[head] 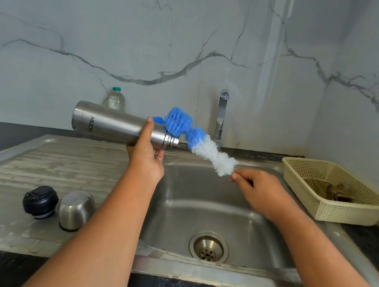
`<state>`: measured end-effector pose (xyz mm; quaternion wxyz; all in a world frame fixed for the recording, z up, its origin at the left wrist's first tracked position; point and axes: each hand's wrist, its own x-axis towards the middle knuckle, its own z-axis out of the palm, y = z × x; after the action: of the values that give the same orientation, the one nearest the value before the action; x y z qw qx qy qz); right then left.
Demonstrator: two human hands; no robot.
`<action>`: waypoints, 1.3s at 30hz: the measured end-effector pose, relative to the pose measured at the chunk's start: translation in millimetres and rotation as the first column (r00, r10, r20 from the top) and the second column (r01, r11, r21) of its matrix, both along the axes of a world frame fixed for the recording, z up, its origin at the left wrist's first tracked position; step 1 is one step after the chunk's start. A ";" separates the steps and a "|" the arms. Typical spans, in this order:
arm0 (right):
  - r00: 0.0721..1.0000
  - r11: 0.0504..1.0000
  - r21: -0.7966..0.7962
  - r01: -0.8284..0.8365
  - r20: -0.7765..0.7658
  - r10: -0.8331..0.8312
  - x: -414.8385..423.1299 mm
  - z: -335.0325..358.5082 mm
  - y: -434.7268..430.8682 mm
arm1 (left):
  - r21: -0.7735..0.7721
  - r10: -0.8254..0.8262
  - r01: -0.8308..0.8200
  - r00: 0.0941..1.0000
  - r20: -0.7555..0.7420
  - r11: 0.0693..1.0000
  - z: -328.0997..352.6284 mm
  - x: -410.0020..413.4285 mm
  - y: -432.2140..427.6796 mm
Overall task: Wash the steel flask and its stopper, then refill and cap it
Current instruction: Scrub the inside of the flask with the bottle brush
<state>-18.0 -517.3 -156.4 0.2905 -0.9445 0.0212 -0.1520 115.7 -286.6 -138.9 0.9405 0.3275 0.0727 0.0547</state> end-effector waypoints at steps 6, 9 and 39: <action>0.999 1.000 0.010 -0.027 -0.043 0.028 3.1 -7.1 -3.0 | -0.084 -0.014 0.014 1.000 -0.003 0.996 1.2 -0.9 7.7; 1.000 0.999 0.045 -0.016 -0.010 0.017 7.7 -9.4 6.9 | -0.099 -0.037 0.036 0.999 -0.006 0.994 1.2 -6.8 0.7; 0.994 0.993 -0.034 0.111 0.021 -0.110 14.0 -9.3 -1.2 | 0.053 -0.109 0.105 0.991 0.075 0.993 3.5 -17.5 -12.3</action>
<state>-4.0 -518.5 -165.7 0.2653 -0.9453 0.0680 -0.1773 98.3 -298.9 -135.5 0.9358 0.3516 0.0168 0.0185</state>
